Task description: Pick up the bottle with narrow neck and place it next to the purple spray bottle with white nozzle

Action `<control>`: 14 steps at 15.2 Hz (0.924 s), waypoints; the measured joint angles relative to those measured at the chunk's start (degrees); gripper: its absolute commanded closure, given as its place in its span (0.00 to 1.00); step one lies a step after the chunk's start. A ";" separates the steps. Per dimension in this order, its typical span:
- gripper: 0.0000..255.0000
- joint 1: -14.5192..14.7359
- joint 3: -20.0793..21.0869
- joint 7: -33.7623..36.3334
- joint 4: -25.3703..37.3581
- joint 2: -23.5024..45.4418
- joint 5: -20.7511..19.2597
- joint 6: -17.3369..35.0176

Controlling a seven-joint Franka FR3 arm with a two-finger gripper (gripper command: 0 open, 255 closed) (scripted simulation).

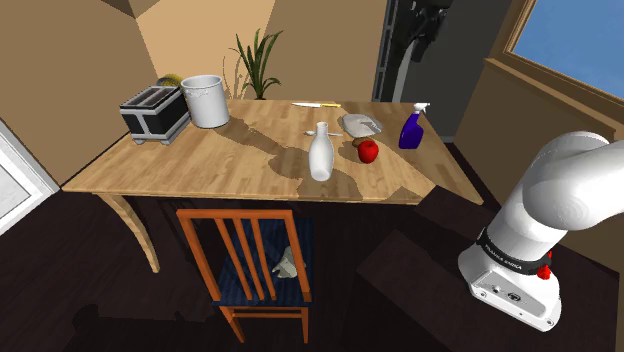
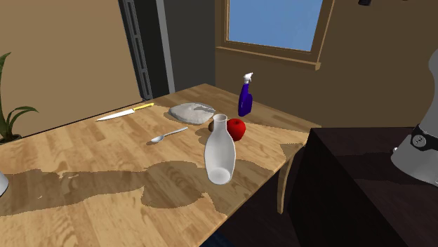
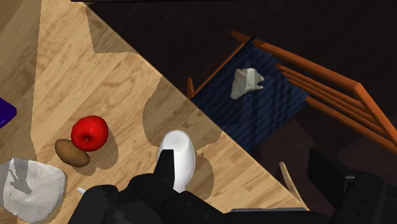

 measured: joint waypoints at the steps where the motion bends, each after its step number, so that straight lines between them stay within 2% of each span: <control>1: 0.00 0.00 0.00 0.00 0.00 0.00 0.00 0.00; 8: 0.00 -0.39 -0.84 -1.86 -0.92 9.49 -0.82 9.52; 14: 0.00 -0.77 -1.73 -3.73 0.23 21.03 -1.36 19.11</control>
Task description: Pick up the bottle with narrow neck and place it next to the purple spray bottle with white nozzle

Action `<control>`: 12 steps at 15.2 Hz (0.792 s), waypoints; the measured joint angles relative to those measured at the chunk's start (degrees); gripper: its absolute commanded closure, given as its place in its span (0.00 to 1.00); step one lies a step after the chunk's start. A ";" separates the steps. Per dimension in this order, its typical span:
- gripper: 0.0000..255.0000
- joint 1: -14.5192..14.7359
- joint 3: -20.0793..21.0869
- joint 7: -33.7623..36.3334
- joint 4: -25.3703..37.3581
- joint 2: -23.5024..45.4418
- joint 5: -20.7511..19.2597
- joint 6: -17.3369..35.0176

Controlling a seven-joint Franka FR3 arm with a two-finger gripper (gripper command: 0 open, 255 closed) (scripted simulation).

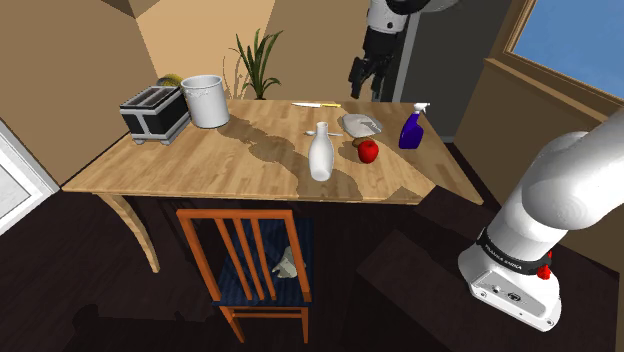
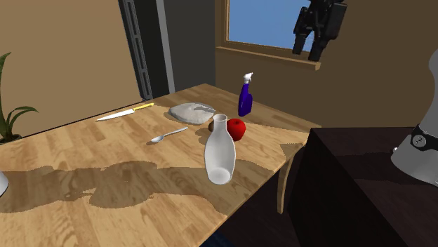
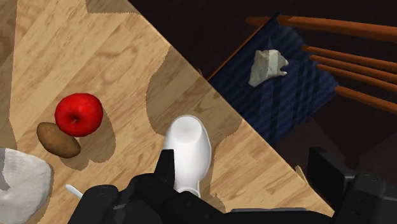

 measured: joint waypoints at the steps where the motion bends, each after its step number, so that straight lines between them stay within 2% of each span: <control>1: 0.00 -0.08 -0.18 -0.34 0.27 1.82 -0.07 1.40; 5: 0.00 -0.21 -0.55 -1.25 2.85 10.22 -0.21 6.74; 12: 0.00 -0.56 -1.16 -2.88 11.51 25.67 -0.12 12.71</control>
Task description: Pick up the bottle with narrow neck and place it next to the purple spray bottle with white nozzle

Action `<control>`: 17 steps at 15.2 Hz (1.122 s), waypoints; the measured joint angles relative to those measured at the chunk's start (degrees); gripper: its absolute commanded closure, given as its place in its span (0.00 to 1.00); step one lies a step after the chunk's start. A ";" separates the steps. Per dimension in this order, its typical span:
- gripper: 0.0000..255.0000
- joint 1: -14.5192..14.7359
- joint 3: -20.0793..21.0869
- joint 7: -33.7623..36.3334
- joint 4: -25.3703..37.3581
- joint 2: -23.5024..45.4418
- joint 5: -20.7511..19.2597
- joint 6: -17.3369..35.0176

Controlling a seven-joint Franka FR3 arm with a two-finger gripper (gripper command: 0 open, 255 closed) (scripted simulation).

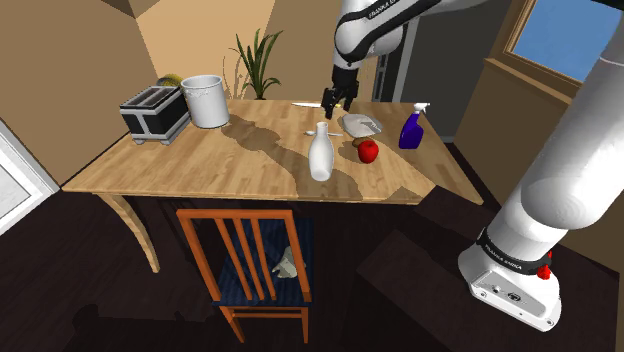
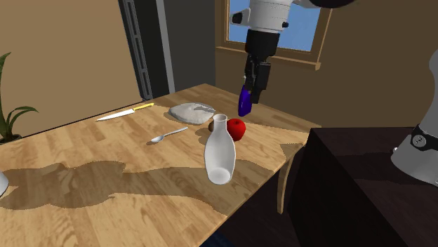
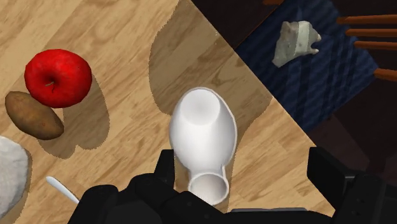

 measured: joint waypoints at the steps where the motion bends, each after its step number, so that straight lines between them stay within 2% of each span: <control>1: 0.00 -0.06 -0.04 -0.21 1.09 2.11 0.03 0.87; 8: 0.00 -0.61 -0.24 -1.36 10.59 15.26 0.22 3.79; 17: 0.00 -0.82 -0.11 -1.77 10.75 19.44 0.59 7.79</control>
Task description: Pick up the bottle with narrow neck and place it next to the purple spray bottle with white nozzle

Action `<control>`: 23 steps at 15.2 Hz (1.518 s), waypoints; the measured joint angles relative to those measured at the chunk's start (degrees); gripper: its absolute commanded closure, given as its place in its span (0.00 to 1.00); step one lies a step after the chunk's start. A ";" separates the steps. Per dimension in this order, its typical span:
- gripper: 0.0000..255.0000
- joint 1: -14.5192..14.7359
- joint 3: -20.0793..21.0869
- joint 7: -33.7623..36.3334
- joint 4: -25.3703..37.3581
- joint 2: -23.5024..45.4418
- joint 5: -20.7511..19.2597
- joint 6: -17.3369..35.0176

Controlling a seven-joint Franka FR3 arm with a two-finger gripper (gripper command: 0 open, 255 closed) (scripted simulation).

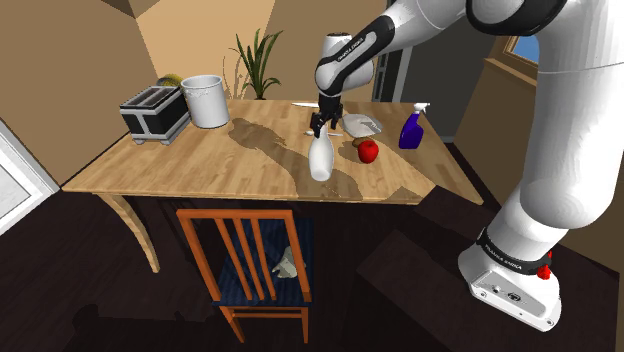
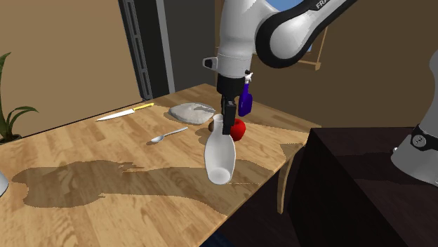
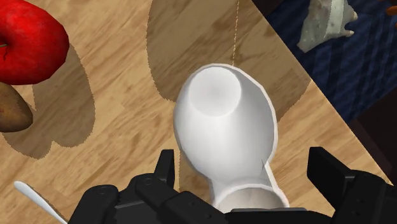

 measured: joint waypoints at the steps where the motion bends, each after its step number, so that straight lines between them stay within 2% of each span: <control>1: 0.00 0.00 0.00 0.00 -0.03 0.02 0.00 0.06; 4: 0.00 0.00 0.00 0.00 -0.05 0.04 0.00 0.11; 5: 1.00 0.00 0.00 0.00 -0.05 0.04 0.00 0.11; 15: 1.00 0.01 0.01 0.00 -0.04 0.03 0.01 0.11; 23: 1.00 0.12 -0.13 0.31 1.51 -2.89 -0.32 -4.39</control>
